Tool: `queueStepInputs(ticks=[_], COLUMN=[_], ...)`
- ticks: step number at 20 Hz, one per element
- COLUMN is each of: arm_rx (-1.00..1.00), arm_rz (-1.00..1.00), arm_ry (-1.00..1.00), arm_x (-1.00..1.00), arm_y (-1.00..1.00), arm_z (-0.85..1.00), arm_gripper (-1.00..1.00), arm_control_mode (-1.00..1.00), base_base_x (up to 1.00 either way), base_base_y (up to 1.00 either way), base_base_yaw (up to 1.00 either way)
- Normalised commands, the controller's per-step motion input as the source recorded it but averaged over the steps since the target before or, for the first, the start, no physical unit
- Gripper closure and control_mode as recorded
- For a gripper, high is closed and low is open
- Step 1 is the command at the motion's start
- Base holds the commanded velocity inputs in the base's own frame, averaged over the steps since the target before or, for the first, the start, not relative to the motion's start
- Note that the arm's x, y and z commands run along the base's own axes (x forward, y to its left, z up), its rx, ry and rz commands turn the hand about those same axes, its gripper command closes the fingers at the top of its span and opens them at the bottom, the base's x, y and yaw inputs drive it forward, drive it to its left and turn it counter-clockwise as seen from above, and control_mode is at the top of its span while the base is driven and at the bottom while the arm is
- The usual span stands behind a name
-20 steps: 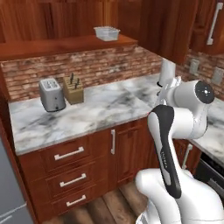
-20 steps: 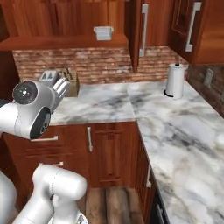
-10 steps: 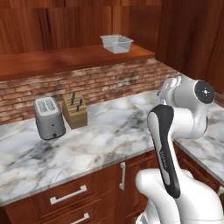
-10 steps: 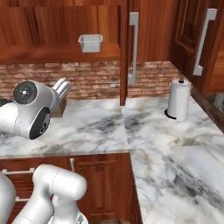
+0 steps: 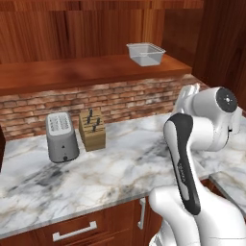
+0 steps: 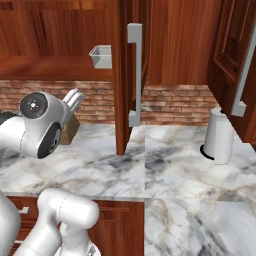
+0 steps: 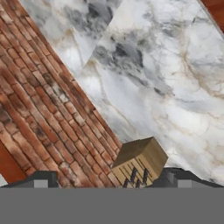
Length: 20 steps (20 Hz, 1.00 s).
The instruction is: Retrieve the tupperware and aluminum foil from the cabinet and place them on the dining counter near the plate with tomato and eggplant to prepare for storing leftovers.
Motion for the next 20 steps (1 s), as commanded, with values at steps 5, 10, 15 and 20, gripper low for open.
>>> queueStepInputs(ticks=[5,10,15,20], arm_rx=[-0.13,-0.22,-0.3,-0.44], arm_rz=[0.06,0.02,0.02,0.0], arm_ry=[-0.02,-0.14,-0.05,0.06], arm_x=[0.1,0.14,0.15,0.19], arm_y=[0.17,0.02,-0.05,-0.26], arm_z=[0.11,0.27,0.3,0.48], arm_gripper=[-1.0,-1.0,-1.0,-1.0], arm_control_mode=[-1.0,-1.0,-1.0,-1.0], base_base_x=[0.0,0.0,0.0,0.0], base_base_y=[0.0,0.0,0.0,0.0], base_base_yaw=[0.0,0.0,0.0,0.0])
